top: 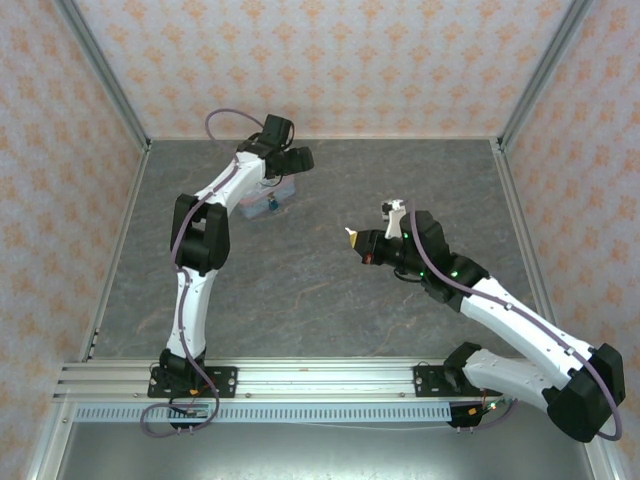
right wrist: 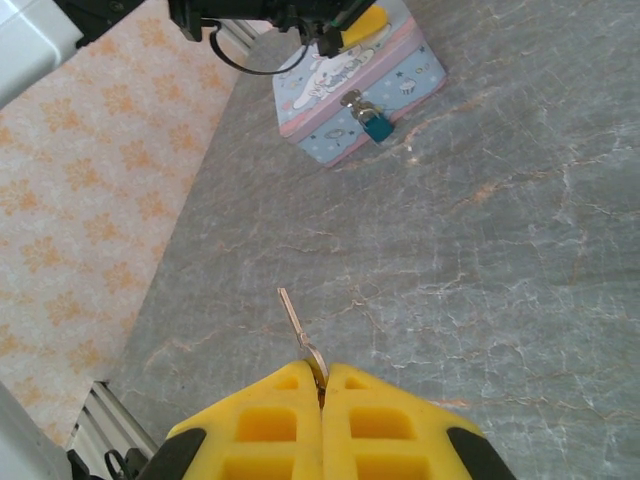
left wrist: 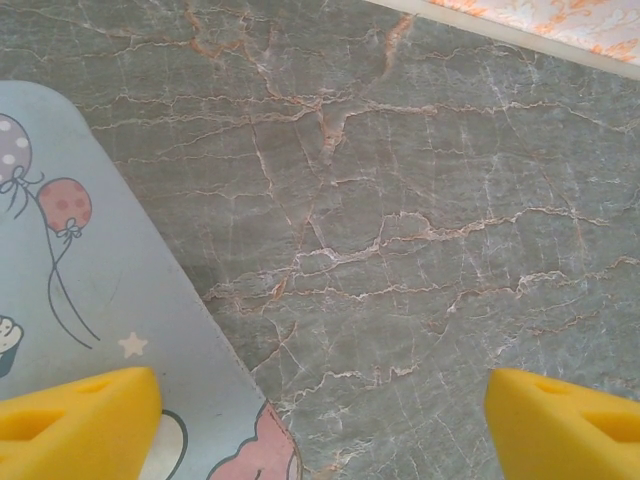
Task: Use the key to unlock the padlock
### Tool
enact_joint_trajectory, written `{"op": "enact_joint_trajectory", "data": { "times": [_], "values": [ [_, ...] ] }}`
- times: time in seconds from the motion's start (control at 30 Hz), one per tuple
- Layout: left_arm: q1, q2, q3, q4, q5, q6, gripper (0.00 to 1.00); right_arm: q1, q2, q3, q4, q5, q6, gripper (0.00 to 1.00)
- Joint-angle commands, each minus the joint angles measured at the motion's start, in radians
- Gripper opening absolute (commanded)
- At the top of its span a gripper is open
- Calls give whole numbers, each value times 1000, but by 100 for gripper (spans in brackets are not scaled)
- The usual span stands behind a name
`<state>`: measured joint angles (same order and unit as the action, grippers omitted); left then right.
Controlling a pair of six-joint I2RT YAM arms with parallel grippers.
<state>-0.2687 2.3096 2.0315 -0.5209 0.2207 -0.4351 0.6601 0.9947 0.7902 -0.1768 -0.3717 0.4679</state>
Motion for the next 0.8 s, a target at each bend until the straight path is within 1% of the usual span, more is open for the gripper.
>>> {"op": "enact_joint_trajectory", "data": {
  "times": [0.0, 0.2, 0.37, 0.57, 0.6, 0.77],
  "values": [
    [-28, -21, -101, -24, 21, 22, 85, -7, -19, 17, -42, 36, -18, 0],
    [-63, -156, -327, 79, 21, 2, 85, -24, -39, 17, -86, 55, -25, 0],
    [-106, -272, -479, 131, 2, -14, 85, -57, -58, 5, -125, 53, -21, 0],
    [-169, -394, -669, 203, -6, -64, 85, -143, -110, -36, -148, 29, 9, 0],
    [-184, -442, -694, 211, -12, -71, 85, -162, -120, -45, -152, 22, 18, 0],
    [-260, -526, -813, 223, -62, -94, 85, -257, -142, -74, -184, -26, 35, 0]
  ]
}}
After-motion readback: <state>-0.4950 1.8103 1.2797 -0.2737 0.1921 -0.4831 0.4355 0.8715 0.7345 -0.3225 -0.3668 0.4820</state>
